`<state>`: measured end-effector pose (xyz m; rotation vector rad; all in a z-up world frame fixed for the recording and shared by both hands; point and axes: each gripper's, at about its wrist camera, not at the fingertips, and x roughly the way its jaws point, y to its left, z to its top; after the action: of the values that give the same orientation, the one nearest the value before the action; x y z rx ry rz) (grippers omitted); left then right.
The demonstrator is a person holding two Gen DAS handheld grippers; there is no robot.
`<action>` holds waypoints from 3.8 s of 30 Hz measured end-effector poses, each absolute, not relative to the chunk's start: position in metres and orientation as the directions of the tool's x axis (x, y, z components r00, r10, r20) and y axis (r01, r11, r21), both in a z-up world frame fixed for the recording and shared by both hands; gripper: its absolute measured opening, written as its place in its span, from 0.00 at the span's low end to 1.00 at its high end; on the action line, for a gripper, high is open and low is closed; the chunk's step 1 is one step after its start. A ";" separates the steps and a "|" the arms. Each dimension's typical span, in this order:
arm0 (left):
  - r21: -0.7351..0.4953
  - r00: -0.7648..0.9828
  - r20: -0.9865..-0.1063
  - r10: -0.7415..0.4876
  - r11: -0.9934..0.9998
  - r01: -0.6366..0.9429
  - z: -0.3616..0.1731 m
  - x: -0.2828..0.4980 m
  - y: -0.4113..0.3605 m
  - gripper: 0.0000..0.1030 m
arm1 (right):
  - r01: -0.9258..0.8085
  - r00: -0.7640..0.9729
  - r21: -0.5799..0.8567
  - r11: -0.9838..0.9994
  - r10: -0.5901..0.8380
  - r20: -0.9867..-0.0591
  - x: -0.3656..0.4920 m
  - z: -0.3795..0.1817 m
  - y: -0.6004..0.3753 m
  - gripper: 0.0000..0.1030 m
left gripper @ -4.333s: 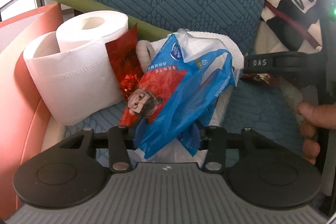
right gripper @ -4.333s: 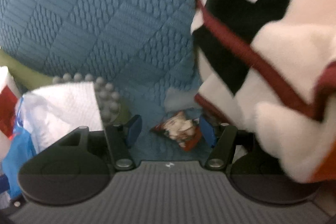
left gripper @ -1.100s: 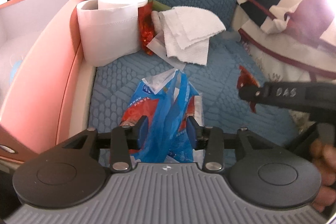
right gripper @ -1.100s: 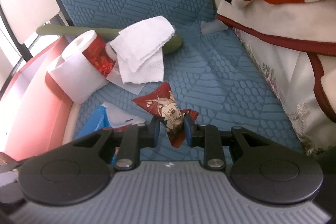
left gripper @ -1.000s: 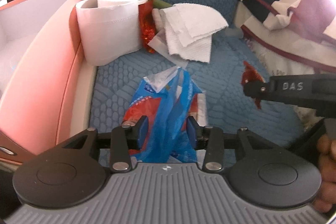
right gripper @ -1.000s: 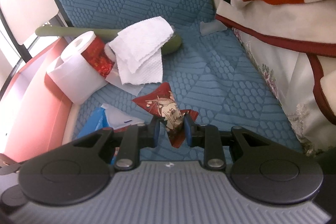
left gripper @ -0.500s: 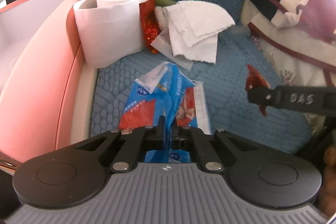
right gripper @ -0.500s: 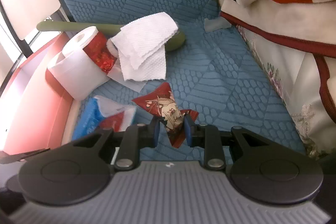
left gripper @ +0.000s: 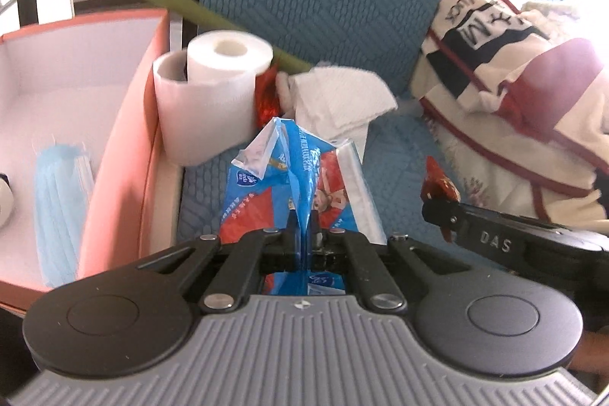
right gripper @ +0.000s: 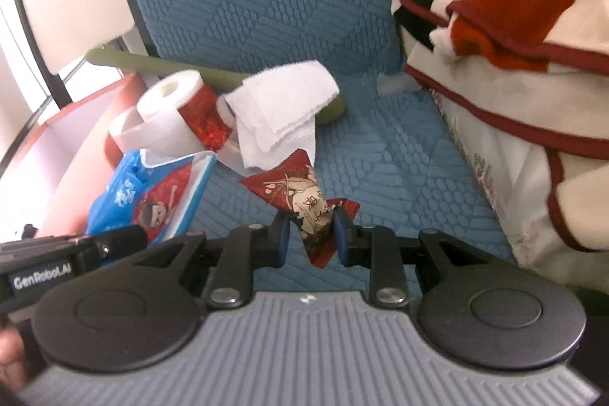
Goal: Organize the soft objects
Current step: 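Carry the tissue pack and red wrapper over the pink box with both grippers, then open the left gripper to drop the tissue pack while the right drops the wrapper onto the mask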
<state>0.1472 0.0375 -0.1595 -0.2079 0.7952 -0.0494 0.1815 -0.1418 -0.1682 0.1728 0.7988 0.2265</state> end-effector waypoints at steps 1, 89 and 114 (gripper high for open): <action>-0.204 0.706 -0.697 -0.124 0.979 -0.030 -0.154 0.145 0.039 0.03 | -0.139 0.679 0.239 0.961 0.268 -0.684 0.179 -0.164 -0.142 0.28; -0.199 0.663 -0.738 0.122 0.900 -0.387 -0.114 0.078 0.320 0.50 | -0.575 0.442 0.275 0.771 0.576 -0.688 0.178 -0.102 0.133 0.57; -0.232 0.772 -0.633 0.054 0.938 -0.256 -0.076 0.031 0.212 0.50 | -0.523 0.604 0.250 0.815 0.562 -0.565 0.116 -0.058 0.032 0.57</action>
<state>0.0313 0.2123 -0.0757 -0.3164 0.6702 0.1711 0.1157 0.0316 -0.0580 0.0614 0.6752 0.6279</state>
